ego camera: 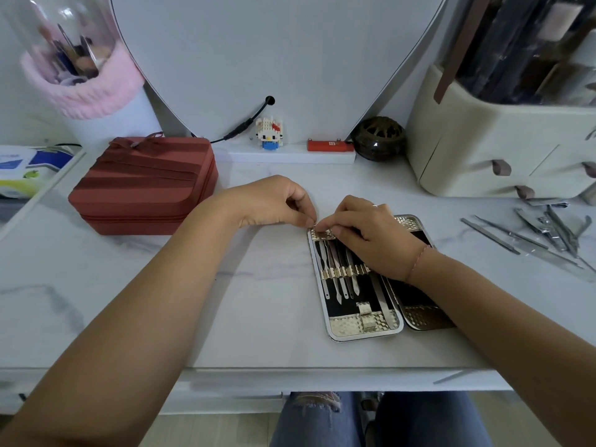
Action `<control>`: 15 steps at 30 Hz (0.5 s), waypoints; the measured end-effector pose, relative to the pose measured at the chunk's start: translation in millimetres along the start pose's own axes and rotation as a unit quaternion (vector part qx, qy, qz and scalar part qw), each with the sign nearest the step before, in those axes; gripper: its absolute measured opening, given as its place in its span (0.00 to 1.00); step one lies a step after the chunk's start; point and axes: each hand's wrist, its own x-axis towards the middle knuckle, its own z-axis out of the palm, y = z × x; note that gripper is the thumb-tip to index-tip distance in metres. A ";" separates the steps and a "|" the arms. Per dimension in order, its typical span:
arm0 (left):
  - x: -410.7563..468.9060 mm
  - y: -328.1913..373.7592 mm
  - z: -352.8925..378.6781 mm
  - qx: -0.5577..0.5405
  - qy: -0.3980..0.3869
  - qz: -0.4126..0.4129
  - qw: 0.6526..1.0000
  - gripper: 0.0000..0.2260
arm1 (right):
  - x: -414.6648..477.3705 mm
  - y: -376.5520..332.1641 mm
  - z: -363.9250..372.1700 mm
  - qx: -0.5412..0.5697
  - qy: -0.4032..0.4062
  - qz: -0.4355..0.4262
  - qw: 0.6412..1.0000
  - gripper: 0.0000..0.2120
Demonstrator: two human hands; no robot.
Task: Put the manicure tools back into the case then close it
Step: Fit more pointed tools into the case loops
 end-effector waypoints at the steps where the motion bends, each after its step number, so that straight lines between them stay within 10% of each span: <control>1: 0.0 -0.1 0.2 -0.001 0.000 0.000 1.000 0.04 | 0.3 0.5 -0.2 0.005 -0.003 0.002 1.000 0.13; 15: -1.7 3.0 0.8 0.003 0.000 0.002 1.000 0.04 | -0.9 3.5 -7.0 0.090 -0.060 -0.001 0.994 0.15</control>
